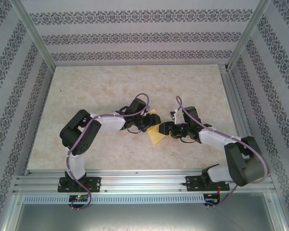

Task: Fold a paper plane with a square sheet of paper (pick it up from the middle)
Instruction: Third fold the triangle at the center of the table.

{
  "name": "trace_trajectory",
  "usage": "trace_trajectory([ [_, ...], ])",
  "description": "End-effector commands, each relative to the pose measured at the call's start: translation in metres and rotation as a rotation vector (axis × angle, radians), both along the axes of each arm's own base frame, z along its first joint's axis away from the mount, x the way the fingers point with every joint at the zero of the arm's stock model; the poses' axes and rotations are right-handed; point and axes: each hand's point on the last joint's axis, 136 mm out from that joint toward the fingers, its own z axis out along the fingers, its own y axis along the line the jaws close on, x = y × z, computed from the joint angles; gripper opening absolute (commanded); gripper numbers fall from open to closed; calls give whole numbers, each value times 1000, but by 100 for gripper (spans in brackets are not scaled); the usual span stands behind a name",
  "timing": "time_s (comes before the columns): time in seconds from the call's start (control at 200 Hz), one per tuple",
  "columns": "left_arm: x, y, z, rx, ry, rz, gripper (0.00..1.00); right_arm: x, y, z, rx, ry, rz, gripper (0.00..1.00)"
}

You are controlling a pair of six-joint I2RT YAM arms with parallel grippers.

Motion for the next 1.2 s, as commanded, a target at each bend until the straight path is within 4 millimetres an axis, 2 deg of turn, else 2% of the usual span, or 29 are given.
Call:
trace_trajectory([
  [0.0, 5, -16, 15, -73, -15, -8, 64, 1, 5, 18, 51, -78, 12, 60],
  [0.175, 3, -22, 20, -94, -9, -36, 66, 0, 8, 22, 81, -90, 16, 60],
  [0.325, 0, -21, 16, -81, 9, -43, 65, 3, 12, 25, 106, -89, 16, 60],
  [0.474, -2, -20, 9, -68, 27, -42, 56, 6, 15, 24, 117, -85, 14, 60],
  [0.844, -5, -19, 7, -64, 27, -67, 36, 8, 19, 17, 111, -61, 20, 60],
  [1.079, -10, -19, 6, -60, 31, -94, 37, 11, 23, 20, 116, -65, 27, 60],
  [1.194, -12, -19, 4, -54, 35, -107, 32, 13, 24, 19, 116, -63, 25, 61],
])
